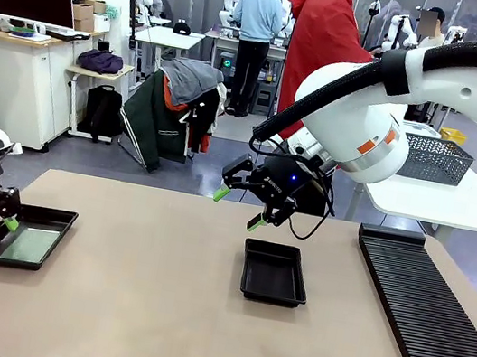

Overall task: Inspect and transfer BCBs to ESD trays.
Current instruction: Pick up the ESD tray and place it on the left side of the table.

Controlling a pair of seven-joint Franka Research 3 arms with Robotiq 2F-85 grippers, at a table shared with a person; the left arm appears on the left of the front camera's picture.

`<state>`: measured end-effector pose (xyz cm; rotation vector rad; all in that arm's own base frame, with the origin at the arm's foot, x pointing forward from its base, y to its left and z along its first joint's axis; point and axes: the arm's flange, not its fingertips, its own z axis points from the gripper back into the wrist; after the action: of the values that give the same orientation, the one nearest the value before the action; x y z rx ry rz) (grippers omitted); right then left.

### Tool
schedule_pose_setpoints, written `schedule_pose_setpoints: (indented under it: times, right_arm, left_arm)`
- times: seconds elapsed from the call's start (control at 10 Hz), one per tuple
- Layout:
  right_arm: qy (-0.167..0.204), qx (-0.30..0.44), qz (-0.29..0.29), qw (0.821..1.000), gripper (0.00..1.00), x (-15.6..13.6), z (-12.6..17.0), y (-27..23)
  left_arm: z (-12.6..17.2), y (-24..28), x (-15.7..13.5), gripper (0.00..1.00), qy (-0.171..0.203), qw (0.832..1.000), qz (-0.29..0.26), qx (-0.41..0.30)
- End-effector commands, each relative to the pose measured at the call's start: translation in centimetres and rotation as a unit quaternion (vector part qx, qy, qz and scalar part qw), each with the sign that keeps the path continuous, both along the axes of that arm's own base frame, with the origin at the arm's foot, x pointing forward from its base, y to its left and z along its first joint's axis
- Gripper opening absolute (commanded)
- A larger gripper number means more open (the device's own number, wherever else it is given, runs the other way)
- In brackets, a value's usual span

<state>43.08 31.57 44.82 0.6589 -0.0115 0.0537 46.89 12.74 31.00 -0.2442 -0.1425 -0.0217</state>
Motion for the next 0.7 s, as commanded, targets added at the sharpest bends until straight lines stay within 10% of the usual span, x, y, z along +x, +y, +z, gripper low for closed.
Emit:
schedule_pose_setpoints:
  times: [0.0,0.3,0.6]
  right_arm:
    - [0.006,-0.005,-0.006,1.0,1.0,0.2,0.0,0.3]
    - [0.006,-0.005,-0.006,1.0,1.0,0.2,0.0,0.3]
    - [0.006,-0.005,-0.006,1.0,1.0,0.2,0.0,0.3]
  left_arm:
    - [1.0,-0.4,-1.0,0.7,0.005,1.0,0.008,0.02]
    - [3.5,-1.3,-2.1,0.97,0.005,0.998,0.006,0.056]
    - [7.3,-2.1,-3.1,1.0,0.026,0.997,-0.012,0.077]
